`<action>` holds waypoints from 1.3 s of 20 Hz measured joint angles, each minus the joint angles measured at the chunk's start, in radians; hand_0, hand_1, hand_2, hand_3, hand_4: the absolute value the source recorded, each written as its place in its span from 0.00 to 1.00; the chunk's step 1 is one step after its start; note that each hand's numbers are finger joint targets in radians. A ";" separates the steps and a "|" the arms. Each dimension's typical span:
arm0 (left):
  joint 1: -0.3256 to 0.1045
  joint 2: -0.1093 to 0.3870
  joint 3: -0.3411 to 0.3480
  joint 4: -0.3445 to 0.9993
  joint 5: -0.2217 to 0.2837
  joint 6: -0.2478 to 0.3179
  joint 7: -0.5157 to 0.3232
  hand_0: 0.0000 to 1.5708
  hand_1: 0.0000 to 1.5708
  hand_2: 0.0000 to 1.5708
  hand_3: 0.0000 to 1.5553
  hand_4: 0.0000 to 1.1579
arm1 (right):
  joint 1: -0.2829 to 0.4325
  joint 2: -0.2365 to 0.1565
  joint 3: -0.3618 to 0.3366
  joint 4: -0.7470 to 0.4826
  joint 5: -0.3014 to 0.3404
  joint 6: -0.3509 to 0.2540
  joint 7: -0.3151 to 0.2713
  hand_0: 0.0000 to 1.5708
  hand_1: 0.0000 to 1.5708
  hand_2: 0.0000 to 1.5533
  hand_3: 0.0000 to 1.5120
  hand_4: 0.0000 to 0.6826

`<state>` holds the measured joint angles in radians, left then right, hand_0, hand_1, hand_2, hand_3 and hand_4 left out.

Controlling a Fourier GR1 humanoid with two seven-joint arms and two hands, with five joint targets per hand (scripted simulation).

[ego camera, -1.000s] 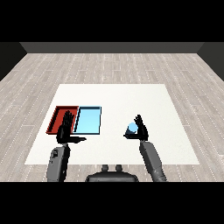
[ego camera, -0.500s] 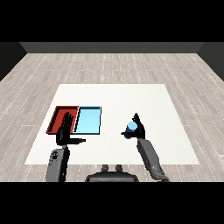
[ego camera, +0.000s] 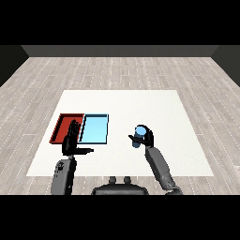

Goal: Pick the blue can and put it in the blue box

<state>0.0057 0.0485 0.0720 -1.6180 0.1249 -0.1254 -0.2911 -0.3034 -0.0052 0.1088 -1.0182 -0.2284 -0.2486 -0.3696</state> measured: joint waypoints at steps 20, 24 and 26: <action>-0.029 -0.032 -0.075 0.018 -0.006 -0.013 0.069 0.00 0.00 0.00 0.00 0.00 | -0.061 0.002 0.183 -0.347 0.137 -0.087 0.194 0.95 0.95 0.94 0.95 0.93; -0.028 -0.039 -0.093 0.001 0.010 -0.013 0.106 0.00 0.00 0.00 0.00 0.00 | -0.080 -0.003 0.140 -0.347 0.140 -0.036 0.203 0.95 0.95 0.94 0.95 0.93; -0.045 -0.042 -0.120 0.015 0.021 0.004 0.118 0.00 0.00 0.00 0.00 0.00 | -0.092 -0.017 0.104 -0.319 0.126 -0.001 0.188 0.95 0.95 0.94 0.95 0.93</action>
<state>-0.0396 0.0062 -0.0483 -1.6028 0.1463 -0.1218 -0.1731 -0.3958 -0.0222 0.2127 -1.3376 -0.1026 -0.2495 -0.1818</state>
